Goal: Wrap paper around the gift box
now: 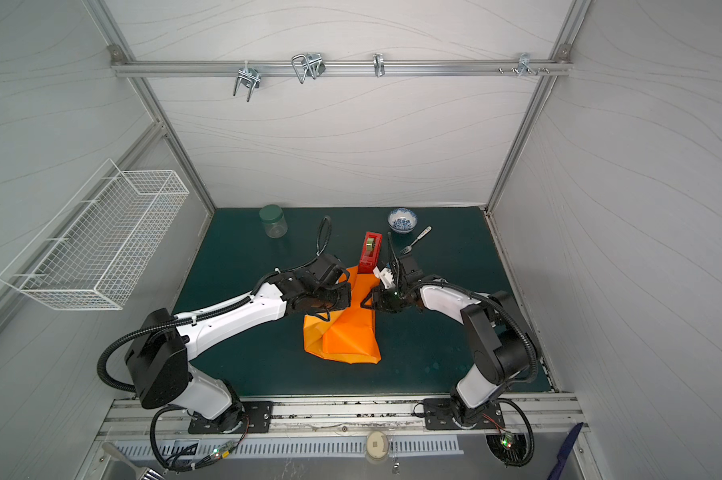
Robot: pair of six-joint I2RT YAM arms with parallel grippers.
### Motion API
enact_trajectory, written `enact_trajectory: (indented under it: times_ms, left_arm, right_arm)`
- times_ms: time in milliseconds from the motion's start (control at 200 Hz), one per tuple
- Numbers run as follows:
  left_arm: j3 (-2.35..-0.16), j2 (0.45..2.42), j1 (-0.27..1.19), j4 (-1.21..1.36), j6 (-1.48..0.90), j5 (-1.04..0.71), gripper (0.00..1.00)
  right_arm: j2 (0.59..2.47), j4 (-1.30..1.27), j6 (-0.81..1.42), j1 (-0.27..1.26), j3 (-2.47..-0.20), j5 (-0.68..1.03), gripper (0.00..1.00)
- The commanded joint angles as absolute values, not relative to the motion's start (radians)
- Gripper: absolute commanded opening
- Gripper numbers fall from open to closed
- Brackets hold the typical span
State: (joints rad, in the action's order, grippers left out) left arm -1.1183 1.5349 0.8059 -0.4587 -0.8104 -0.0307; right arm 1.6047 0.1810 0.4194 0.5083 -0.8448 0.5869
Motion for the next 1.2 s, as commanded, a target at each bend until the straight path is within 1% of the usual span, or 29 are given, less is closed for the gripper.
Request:
enact_trajectory:
  times_ms: [0, 215, 590, 765, 1025, 1196]
  left_arm:
    - [-1.099, 1.537, 0.808, -0.380, -0.863, -0.036, 0.00]
    - [-1.096, 1.552, 0.808, -0.341, -0.889, -0.064, 0.00]
    - [-1.081, 1.571, 0.807, -0.347, -0.875, -0.042, 0.00]
    - [-1.085, 1.536, 0.798, -0.376, -0.859, -0.034, 0.00]
    - [-1.026, 1.401, 0.755, -0.400, -0.854, -0.013, 0.00]
    - [-1.025, 1.410, 0.759, -0.383, -0.872, -0.037, 0.00]
  right_arm:
    - [1.634, 0.281, 0.405, 0.541, -0.815, 0.528, 0.47]
    - [1.642, 0.278, 0.410, 0.555, -0.818, 0.525, 0.47]
    - [1.619, 0.285, 0.416, 0.549, -0.826, 0.514, 0.47]
    - [1.617, 0.286, 0.414, 0.549, -0.822, 0.514, 0.47]
    - [1.613, 0.296, 0.406, 0.549, -0.824, 0.511, 0.47]
    - [1.620, 0.288, 0.410, 0.549, -0.826, 0.514, 0.47]
